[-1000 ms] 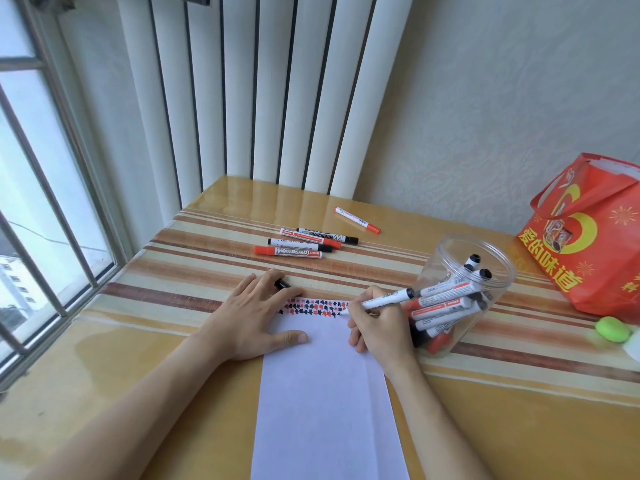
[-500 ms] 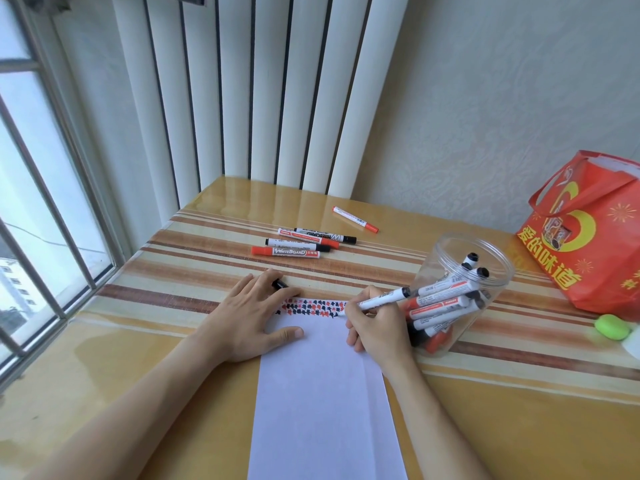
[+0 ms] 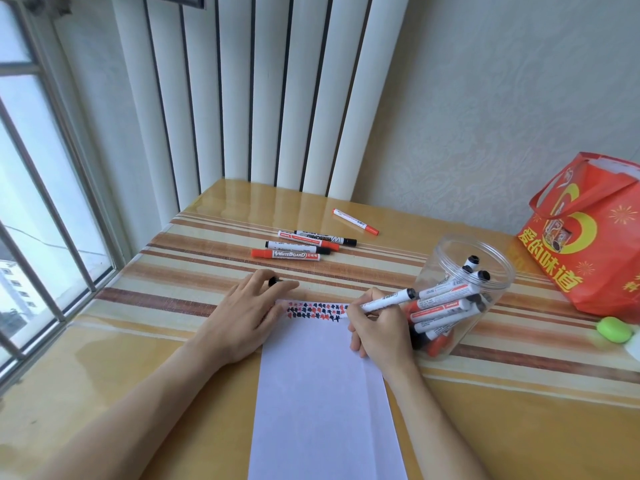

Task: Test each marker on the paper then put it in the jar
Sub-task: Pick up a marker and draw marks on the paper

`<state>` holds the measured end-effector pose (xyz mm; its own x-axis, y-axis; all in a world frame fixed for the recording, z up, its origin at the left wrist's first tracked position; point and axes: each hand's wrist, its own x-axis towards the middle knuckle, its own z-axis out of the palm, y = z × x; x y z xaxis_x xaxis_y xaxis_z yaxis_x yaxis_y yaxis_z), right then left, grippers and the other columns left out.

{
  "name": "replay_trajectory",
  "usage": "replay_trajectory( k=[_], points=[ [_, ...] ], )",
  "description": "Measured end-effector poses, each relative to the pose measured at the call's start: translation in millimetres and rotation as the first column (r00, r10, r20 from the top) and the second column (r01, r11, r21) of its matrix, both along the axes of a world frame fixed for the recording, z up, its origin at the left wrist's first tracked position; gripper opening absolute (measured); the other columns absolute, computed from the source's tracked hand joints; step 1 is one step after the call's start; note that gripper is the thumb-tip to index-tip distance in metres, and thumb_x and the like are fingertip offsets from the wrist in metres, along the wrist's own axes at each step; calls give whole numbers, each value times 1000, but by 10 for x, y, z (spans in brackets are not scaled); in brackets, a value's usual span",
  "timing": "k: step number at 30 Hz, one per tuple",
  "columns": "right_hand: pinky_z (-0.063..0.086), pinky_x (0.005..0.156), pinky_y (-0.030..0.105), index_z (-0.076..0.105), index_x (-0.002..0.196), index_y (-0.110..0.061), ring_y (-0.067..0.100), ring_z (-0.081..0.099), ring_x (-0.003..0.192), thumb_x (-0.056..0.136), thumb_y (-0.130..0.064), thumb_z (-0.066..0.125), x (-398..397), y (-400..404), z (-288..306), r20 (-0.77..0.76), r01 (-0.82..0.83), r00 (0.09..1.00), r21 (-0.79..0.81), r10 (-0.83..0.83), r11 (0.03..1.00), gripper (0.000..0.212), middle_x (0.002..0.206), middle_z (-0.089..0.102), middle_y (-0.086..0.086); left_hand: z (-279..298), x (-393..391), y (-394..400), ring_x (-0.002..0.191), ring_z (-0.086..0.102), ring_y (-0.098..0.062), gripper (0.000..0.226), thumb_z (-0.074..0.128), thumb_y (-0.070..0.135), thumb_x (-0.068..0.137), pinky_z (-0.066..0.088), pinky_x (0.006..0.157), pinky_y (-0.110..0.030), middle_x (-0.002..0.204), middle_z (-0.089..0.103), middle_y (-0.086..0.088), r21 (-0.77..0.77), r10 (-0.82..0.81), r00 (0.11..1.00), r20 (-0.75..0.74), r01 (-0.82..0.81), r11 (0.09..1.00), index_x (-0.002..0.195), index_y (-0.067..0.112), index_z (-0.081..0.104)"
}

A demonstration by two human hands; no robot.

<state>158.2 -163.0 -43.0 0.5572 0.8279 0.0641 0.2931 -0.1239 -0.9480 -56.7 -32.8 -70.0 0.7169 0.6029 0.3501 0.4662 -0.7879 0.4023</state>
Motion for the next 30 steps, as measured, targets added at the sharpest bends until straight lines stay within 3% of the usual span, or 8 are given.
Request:
replay_trajectory(
  k=[3,5,9,15,24,30],
  points=[
    [37,42,27,57,85,-8,23,56,45,91,-20,64,-38,-9,53,-72,-53,996,101,60,993,16,65,62,8,45,-7,-11,97,53,-17,32,35,36,108,40,76,-27,109,50,10,131,-6,995,99,-7,991,132,30,56],
    [38,43,27,58,93,-5,25,56,49,90,-27,61,-100,-22,99,-176,-141,969,170,171,975,22,72,64,10,75,-13,-21,90,55,-16,29,40,30,107,35,72,-22,102,53,10,178,-30,991,132,6,984,128,27,60],
    [40,43,28,57,103,-6,28,57,47,93,-26,56,-229,-34,97,-213,-255,930,210,299,944,23,80,69,11,108,9,-79,91,55,-10,43,48,24,103,42,76,-23,102,60,15,113,-101,985,136,86,990,146,27,48],
    [39,42,26,46,100,-3,26,59,46,94,-26,62,-289,1,54,-199,-263,930,224,308,939,28,86,75,12,101,10,-84,95,61,-9,35,37,38,105,48,82,-27,106,64,16,36,-103,986,134,99,994,137,29,48],
    [42,45,26,58,103,-8,25,62,50,98,-9,68,-274,22,24,-207,-337,902,210,379,918,12,95,76,19,122,-22,-111,95,64,-7,29,53,21,102,54,79,-36,104,68,16,-5,-127,969,210,131,991,130,28,48],
    [46,51,28,66,111,-12,29,67,56,94,-29,62,-266,-3,93,-329,-331,862,209,385,920,24,100,77,19,111,-13,-111,96,64,-7,32,50,29,100,54,80,-35,108,68,16,-31,-126,968,216,136,990,132,31,48]
  ],
)
